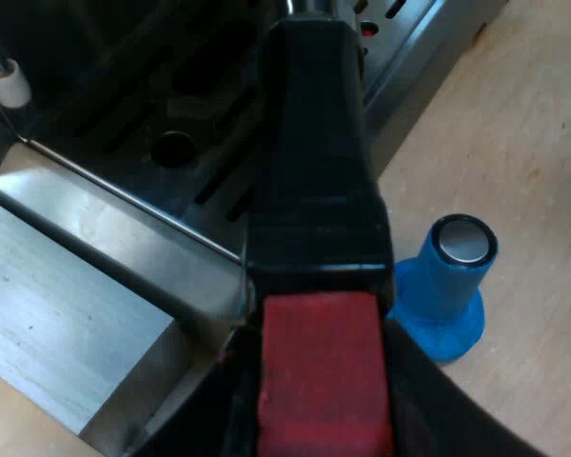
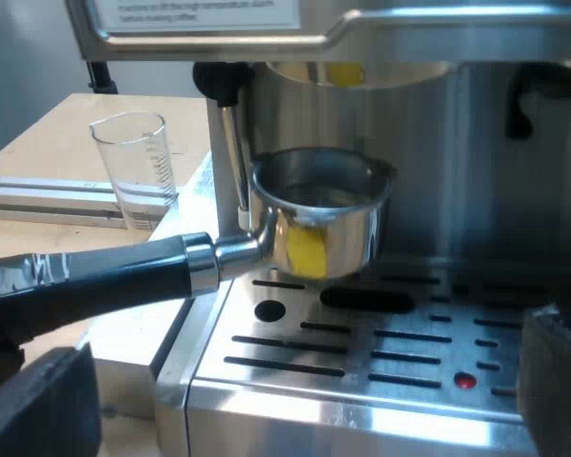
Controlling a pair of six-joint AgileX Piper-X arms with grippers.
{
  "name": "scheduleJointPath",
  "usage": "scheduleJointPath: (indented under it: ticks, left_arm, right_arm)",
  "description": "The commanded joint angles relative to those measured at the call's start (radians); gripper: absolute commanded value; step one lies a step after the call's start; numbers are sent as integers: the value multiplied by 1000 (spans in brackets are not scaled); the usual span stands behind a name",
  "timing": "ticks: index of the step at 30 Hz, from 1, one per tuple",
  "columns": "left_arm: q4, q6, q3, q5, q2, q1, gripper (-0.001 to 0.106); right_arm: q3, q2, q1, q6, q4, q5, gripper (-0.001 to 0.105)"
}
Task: Put the handle in the coffee machine
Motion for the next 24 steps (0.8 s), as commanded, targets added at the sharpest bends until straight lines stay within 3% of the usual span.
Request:
scheduleJointPath:
  ticks: [1, 5, 24]
  left_arm:
    - [-22, -2, -12, 63, 7, 1, 0]
    - [-46, -2, -14, 72, 18, 1, 0]
    - [-149, -2, -86, 117, 113, 1, 0]
  right_arm:
    - [-1, -3, -1, -43, -28, 10, 89]
    - [-1, -3, -1, -92, -73, 10, 89]
    - [-1, -3, -1, -99, -78, 10, 89]
